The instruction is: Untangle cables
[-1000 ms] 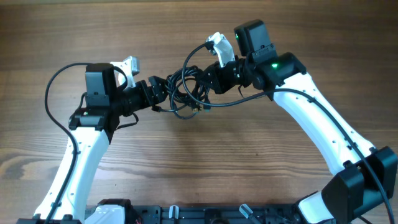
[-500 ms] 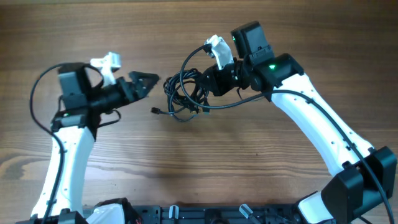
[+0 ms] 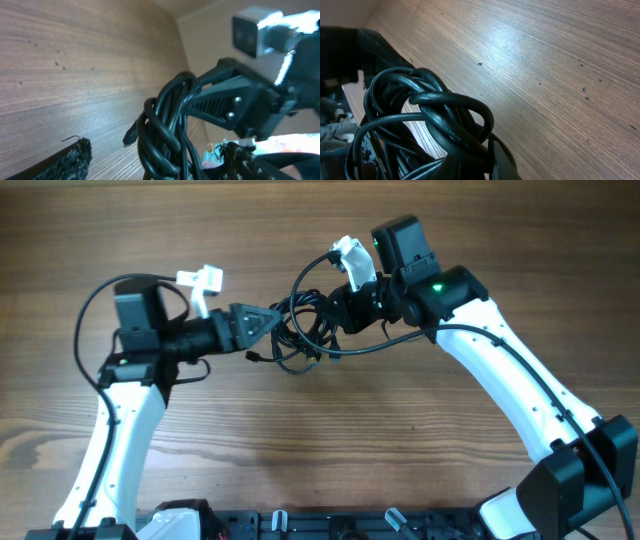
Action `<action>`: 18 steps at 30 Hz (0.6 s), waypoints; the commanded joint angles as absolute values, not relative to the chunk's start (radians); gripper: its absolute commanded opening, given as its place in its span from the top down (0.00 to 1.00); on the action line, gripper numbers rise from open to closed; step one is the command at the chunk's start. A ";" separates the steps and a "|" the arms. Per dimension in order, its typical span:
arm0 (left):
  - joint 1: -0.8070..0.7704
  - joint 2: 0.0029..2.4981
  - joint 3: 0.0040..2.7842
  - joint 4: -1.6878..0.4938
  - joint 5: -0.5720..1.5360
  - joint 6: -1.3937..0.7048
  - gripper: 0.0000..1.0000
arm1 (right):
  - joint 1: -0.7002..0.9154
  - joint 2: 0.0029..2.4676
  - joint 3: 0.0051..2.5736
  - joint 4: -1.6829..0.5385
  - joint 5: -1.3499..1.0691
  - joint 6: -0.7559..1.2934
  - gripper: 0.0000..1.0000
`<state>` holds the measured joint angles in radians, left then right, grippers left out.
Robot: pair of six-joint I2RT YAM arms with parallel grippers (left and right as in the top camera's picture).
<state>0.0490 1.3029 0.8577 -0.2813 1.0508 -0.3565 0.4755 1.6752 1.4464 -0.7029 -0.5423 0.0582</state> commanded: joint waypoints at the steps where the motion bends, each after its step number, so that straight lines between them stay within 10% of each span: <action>1: -0.020 1.321 0.877 -0.280 0.912 -0.356 0.22 | 0.480 1.665 1.451 -0.696 -0.585 0.052 0.96; 8: -0.055 1.322 0.877 -0.278 0.731 -0.435 0.48 | 0.480 1.665 1.451 -0.698 -0.631 0.052 0.96; 12: -0.055 1.322 0.877 -0.273 0.704 -0.435 0.96 | 0.480 1.665 1.451 -0.702 -0.631 0.052 0.96; 18: -0.054 1.322 0.877 -0.277 0.678 -0.434 0.96 | 0.479 1.665 1.451 -0.703 -0.531 0.158 0.96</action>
<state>-0.0628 1.3128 0.8642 -0.2714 0.7815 -0.4400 0.4770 1.6764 1.4460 -0.7033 -0.5529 0.0673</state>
